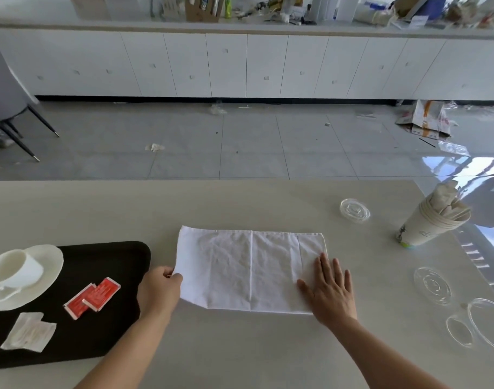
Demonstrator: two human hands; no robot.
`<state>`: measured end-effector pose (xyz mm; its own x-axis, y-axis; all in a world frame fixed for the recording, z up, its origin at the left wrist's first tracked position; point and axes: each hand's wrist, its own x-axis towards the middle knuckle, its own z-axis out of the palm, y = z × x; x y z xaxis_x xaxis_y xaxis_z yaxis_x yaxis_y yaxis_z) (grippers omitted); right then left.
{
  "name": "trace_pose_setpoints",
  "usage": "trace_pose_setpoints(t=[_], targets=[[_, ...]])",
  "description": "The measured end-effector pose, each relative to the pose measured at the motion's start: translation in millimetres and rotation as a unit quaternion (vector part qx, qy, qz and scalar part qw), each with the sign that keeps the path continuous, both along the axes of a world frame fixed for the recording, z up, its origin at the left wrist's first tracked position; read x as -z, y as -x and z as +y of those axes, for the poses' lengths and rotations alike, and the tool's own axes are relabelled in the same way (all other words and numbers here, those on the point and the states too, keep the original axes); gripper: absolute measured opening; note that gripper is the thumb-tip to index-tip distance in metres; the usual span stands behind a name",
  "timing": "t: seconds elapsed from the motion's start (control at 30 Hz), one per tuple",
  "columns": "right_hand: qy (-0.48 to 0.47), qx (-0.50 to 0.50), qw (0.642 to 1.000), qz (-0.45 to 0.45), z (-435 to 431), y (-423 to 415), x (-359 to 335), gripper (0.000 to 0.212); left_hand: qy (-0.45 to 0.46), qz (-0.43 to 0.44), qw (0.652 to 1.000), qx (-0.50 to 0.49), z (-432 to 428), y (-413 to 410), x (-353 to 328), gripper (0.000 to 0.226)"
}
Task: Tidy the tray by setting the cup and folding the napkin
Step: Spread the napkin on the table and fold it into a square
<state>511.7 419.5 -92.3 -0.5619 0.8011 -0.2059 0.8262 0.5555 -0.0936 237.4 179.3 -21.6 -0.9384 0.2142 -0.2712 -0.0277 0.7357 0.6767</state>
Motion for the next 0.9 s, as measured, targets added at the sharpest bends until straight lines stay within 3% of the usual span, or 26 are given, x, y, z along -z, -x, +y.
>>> trace_pose_setpoints(t=[0.13,0.2,0.23,0.3,0.4,0.47,0.57,0.67,0.9], targets=[[-0.058,0.000,0.996,0.073,-6.3,12.7,-10.9,0.073,-0.047,0.058,0.997,0.032,13.8,-20.1,-30.5,0.012],[-0.039,-0.004,0.989,0.142,-10.2,36.5,-23.3,0.058,-0.070,0.069,0.994,0.039,24.6,-29.8,-42.9,0.013],[0.007,0.006,0.983,0.182,-11.5,53.6,-32.9,0.047,-0.076,0.076,0.993,0.042,30.0,-34.5,-47.8,0.015],[0.185,0.062,0.947,0.257,-13.4,95.0,-62.1,0.034,-0.077,0.085,0.992,0.056,40.7,-42.8,-54.0,0.017],[0.439,0.138,0.826,0.326,-16.3,153.9,-99.9,0.053,-0.038,0.127,0.985,0.111,54.2,-53.6,-56.2,0.011],[0.492,0.143,0.795,0.324,-14.5,178.7,-113.3,0.064,-0.013,0.163,0.976,0.145,62.9,-60.3,-55.1,0.004],[0.465,0.131,0.816,0.318,-9.3,193.7,-115.2,0.053,-0.003,0.187,0.964,0.188,73.8,-70.1,-53.2,0.002],[0.393,0.131,0.847,0.333,5.4,194.2,-107.2,0.023,0.001,0.198,0.956,0.218,84.1,-76.7,-55.3,0.003],[0.305,0.118,0.883,0.336,41.7,158.3,-101.1,0.013,0.017,0.267,0.903,0.336,113.4,-102.2,-55.4,0.007]])
